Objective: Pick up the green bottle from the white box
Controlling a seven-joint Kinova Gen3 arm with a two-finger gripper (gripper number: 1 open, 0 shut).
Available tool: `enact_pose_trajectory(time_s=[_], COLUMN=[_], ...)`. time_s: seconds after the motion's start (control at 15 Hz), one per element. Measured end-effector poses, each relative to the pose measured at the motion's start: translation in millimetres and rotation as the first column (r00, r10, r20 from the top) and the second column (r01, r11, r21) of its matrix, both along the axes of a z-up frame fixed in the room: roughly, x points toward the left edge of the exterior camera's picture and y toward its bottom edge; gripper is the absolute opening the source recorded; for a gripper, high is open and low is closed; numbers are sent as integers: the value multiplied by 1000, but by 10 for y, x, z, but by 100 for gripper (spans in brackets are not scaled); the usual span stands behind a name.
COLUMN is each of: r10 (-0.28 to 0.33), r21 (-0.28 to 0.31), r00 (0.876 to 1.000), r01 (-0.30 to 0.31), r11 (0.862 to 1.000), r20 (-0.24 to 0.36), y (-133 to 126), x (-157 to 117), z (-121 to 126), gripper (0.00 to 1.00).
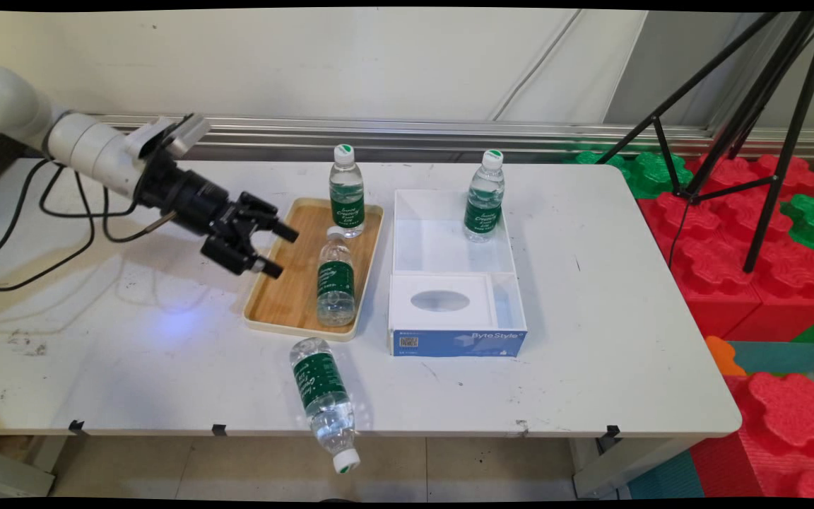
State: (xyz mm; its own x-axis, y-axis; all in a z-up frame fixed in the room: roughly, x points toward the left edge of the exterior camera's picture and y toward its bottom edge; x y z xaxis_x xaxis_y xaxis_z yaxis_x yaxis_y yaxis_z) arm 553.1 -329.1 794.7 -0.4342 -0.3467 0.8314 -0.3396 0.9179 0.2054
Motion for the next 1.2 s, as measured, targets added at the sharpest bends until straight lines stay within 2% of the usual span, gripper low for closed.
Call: enact_pose_trajectory(time_s=[0.73, 1.2], r10=[20, -16], r21=[-91, -159], r00=[995, 992], r01=[-29, -4], r11=[995, 987], r20=[-97, -123], y=[-570, -948], x=[-765, -1231], z=[416, 569], gripper=[100, 100])
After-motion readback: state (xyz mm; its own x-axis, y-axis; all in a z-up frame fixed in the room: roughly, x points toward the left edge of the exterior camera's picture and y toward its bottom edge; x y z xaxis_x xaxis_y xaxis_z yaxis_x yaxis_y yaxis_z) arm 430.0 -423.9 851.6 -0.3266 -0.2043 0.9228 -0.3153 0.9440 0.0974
